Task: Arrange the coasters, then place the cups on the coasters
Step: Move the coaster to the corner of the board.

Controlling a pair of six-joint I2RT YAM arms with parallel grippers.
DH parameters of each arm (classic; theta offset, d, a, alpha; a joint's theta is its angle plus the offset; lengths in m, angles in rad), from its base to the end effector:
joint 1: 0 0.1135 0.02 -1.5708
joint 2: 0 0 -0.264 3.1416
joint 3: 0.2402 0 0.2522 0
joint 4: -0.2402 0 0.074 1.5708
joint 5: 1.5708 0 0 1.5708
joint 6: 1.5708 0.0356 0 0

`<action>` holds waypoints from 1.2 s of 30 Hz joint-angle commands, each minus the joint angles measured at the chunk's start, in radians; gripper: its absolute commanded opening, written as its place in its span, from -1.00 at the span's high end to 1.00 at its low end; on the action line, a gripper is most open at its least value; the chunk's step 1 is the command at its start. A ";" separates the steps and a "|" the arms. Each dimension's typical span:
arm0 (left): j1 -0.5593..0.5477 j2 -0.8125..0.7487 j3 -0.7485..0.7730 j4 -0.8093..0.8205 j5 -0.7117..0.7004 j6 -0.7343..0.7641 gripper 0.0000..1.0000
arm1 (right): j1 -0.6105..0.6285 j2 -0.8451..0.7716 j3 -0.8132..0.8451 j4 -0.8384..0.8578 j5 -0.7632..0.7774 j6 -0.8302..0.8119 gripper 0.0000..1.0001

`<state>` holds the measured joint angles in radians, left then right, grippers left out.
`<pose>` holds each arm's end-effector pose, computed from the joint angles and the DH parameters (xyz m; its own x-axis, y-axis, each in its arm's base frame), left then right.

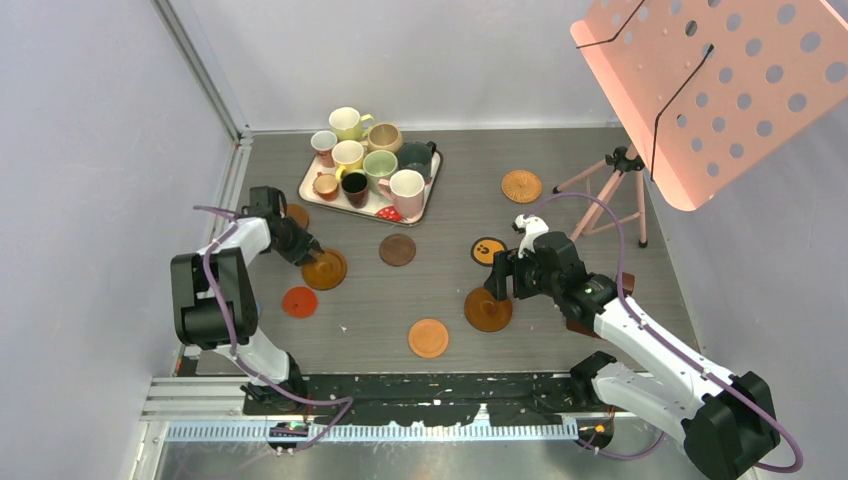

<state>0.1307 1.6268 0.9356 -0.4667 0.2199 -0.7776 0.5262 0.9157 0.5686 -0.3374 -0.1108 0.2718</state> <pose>0.3038 0.0321 0.1676 -0.6188 -0.7719 -0.1458 -0.6659 0.6139 -0.4239 0.1664 0.1012 0.2268 -0.6806 -0.0867 -0.7275 -0.4054 0.8717 0.2753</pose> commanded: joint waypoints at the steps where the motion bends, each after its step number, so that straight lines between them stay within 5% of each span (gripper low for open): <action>1: 0.040 0.016 0.064 -0.076 -0.091 0.024 0.37 | 0.004 -0.023 0.038 0.035 -0.002 0.006 -0.60; 17: 0.105 -0.038 0.057 -0.049 0.009 0.021 0.42 | 0.003 -0.020 0.048 0.027 0.006 -0.005 -0.60; 22: 0.047 -0.078 -0.015 -0.008 0.065 -0.011 0.60 | 0.004 -0.014 0.050 0.028 0.006 -0.007 -0.60; 27: 0.018 -0.057 -0.072 0.067 0.122 -0.053 1.00 | 0.004 -0.018 0.051 0.024 0.007 -0.008 -0.60; 36: 0.016 -0.017 -0.004 -0.047 -0.006 -0.063 1.00 | 0.004 -0.034 0.049 0.019 0.009 -0.004 -0.60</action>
<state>0.1444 1.6070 0.8654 -0.4641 0.2909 -0.8333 0.5262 0.9073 0.5755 -0.3378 -0.1101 0.2710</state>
